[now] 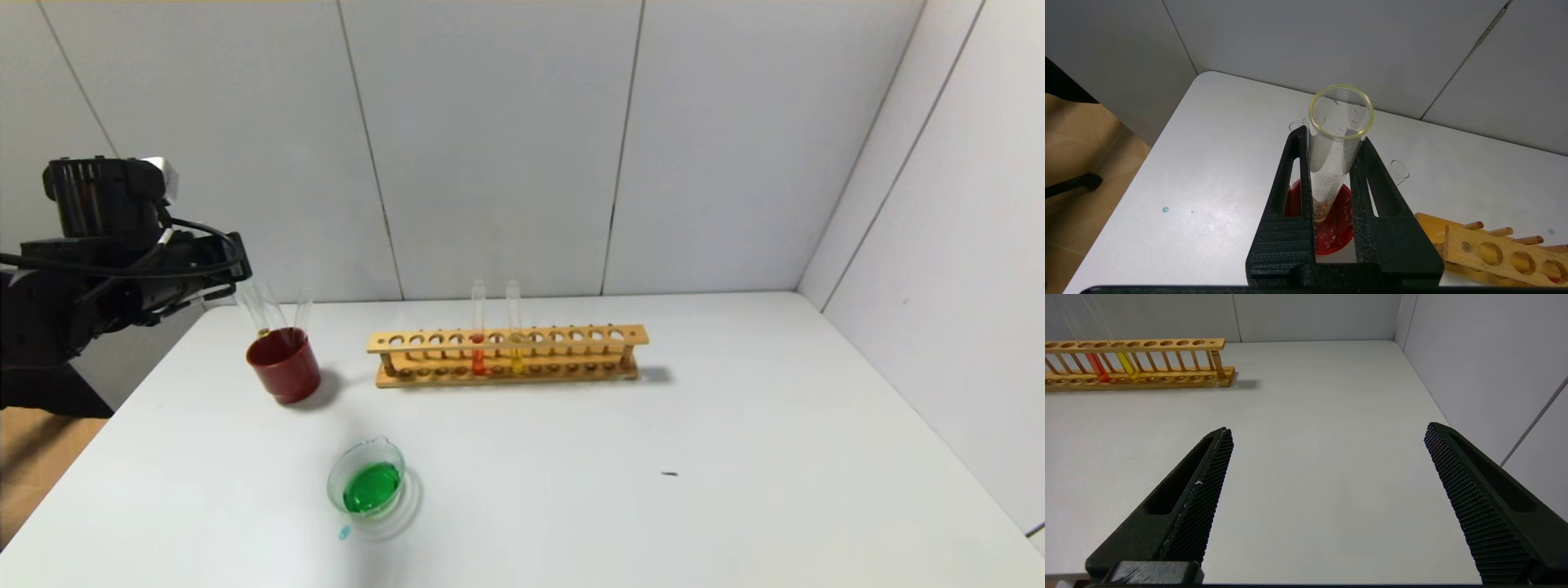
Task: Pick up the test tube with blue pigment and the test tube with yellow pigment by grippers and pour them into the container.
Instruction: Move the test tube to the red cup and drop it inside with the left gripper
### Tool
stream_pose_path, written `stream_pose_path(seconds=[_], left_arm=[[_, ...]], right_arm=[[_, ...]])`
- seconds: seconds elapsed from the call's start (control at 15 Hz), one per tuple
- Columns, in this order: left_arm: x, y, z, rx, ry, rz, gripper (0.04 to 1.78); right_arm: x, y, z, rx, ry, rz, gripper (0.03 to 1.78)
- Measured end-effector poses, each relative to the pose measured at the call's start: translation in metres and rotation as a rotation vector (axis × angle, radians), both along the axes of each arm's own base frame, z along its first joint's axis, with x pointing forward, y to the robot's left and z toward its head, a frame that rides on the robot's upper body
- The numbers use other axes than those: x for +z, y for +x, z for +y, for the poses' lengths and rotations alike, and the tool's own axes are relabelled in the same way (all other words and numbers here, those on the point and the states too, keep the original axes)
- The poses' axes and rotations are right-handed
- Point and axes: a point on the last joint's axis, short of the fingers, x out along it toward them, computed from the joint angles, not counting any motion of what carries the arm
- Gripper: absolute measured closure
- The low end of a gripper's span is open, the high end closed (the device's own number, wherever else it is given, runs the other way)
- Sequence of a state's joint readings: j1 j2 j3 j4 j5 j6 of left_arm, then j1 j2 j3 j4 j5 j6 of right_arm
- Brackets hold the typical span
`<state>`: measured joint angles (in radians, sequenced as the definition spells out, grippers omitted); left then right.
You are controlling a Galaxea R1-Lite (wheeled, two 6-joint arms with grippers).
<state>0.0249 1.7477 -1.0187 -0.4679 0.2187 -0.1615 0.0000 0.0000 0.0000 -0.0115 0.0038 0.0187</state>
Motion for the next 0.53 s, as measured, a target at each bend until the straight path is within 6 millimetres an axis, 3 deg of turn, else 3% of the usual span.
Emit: stream_pose_path(seconds=[0.53], left_arm=[[-0.028,0.011,0.0,-0.009,-0.019,0.016,1.52]], right_arm=[[0.0,0.0,0.0,0.0,0.0,0.0,0.1]])
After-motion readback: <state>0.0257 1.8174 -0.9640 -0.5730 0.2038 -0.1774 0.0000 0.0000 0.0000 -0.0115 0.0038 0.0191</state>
